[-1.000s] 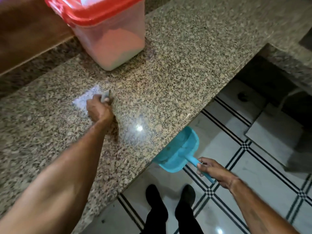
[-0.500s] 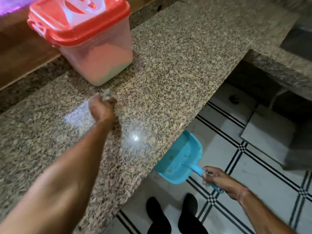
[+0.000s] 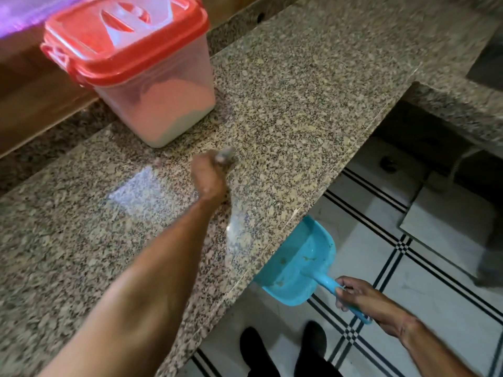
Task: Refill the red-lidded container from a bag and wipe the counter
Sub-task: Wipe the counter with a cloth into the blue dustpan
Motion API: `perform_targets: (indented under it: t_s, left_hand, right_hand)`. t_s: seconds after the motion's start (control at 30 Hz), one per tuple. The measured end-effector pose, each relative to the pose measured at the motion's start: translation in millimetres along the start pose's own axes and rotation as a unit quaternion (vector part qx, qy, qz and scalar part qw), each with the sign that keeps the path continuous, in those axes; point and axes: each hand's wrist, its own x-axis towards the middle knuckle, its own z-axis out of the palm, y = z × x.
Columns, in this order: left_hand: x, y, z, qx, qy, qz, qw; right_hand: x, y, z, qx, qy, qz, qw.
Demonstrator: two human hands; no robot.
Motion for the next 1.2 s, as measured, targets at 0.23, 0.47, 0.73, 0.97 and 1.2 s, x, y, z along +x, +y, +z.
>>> perform_targets:
  t_s: [0.23,0.47,0.73,0.97,1.2]
  left_hand:
    - [74.4,-30.3,-34.2,0.230,0.119,-0.116,0.959]
    - [11.2,20.0,53.3,0.164,-0.136,0.149,0.966]
    - [42.3,29.8,45.1,0.115,0.054,-0.039,0.991]
    - [-41.5,48.9,111.3,0.145,-0.162,0.191,0.957]
    - [-54.4,37.7,49.6,0.082,-0.007,0.024,0.996]
  right_hand:
    - [30.0,12.4,-20.4,0.040,-0.016,-0.015,0.999]
    - [46.0,11.0,-52.9,0.024,-0.057,0.004,0.998]
    - [56.3,9.0,-106.3,0.008,-0.082,-0.010,0.997]
    - [61.2,7.9,-126.2,0.002,-0.100,-0.018,0.995]
    - [58.2,11.9,-134.3,-0.009,-0.106,-0.012,0.994]
